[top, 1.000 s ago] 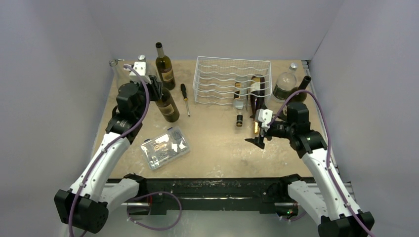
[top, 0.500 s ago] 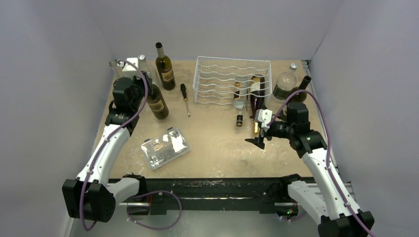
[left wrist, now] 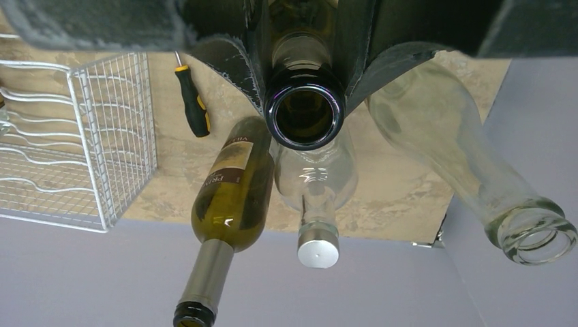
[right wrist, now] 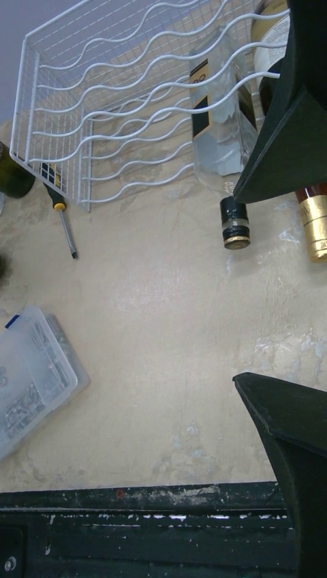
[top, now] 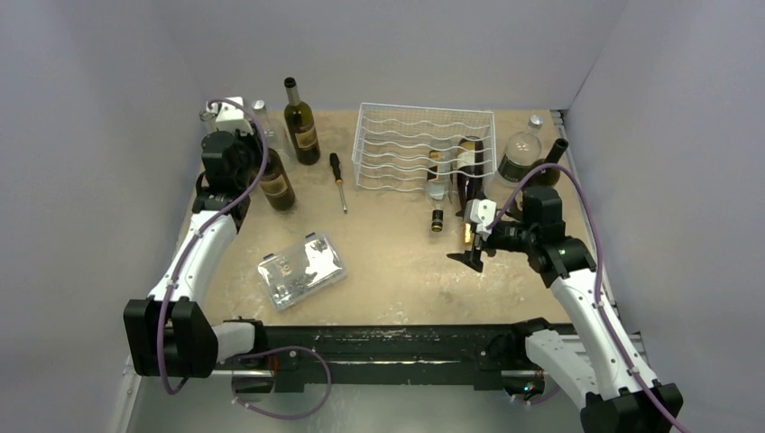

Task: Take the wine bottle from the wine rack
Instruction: Place the wine bottle at the center of the board.

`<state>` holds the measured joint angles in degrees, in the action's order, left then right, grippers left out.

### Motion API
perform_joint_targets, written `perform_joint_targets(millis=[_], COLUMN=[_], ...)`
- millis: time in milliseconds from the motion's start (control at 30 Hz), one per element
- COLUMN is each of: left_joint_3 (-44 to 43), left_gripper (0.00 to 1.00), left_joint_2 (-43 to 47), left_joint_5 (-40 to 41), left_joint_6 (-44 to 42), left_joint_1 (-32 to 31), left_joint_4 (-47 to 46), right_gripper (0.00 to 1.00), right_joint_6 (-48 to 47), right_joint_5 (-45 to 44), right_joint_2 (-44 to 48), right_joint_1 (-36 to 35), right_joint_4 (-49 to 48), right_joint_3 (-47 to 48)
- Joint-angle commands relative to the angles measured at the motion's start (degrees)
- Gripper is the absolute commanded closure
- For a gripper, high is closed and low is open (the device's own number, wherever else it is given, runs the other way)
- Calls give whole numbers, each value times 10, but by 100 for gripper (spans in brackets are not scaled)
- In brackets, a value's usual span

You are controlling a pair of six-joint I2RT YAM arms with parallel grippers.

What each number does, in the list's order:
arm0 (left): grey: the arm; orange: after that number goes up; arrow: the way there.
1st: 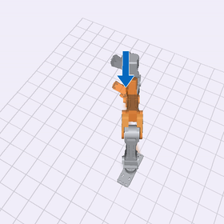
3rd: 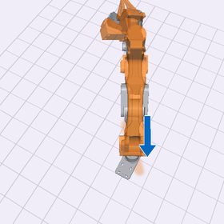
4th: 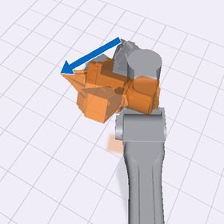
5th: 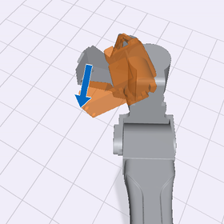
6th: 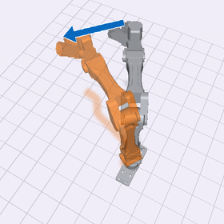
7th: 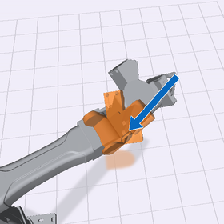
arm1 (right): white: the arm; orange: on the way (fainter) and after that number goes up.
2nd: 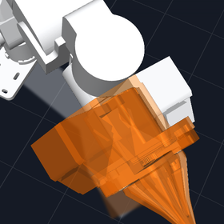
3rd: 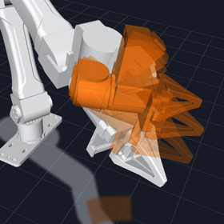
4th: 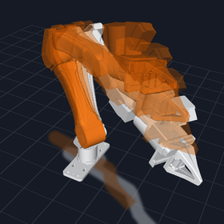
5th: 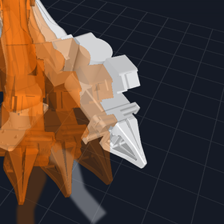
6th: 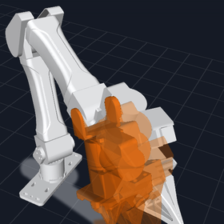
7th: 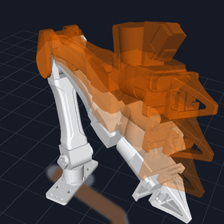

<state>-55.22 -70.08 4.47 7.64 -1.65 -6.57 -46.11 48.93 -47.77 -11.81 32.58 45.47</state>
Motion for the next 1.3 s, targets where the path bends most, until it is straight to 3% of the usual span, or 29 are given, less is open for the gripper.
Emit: perform_joint_targets(millis=[0, 400, 933, 1100, 1267], left_joint_3=[-55, -92, -86, -100, -109], left_gripper=[100, 99, 35, 17, 5], left_joint_2=[-6, -64, -66, -32, 31], left_joint_5=[-10, 5, 9, 10, 12], left_joint_6=[-12, -17, -10, 12, 58], left_joint_1=[13, 38, 41, 41, 41], left_joint_4=[-106, -94, -74, -37, 16], right_gripper=[1, 1, 1, 1, 1], right_joint_6=[-5, -6, -6, -6, -6], right_joint_5=[3, 0, 1, 2, 2], right_joint_2=[-2, -8, -9, -9, -9], right_joint_1=[3, 4, 5, 7, 9], right_joint_4=[1, 1, 2, 2, 2], right_joint_3=[-1, -3, -2, -1, -1])
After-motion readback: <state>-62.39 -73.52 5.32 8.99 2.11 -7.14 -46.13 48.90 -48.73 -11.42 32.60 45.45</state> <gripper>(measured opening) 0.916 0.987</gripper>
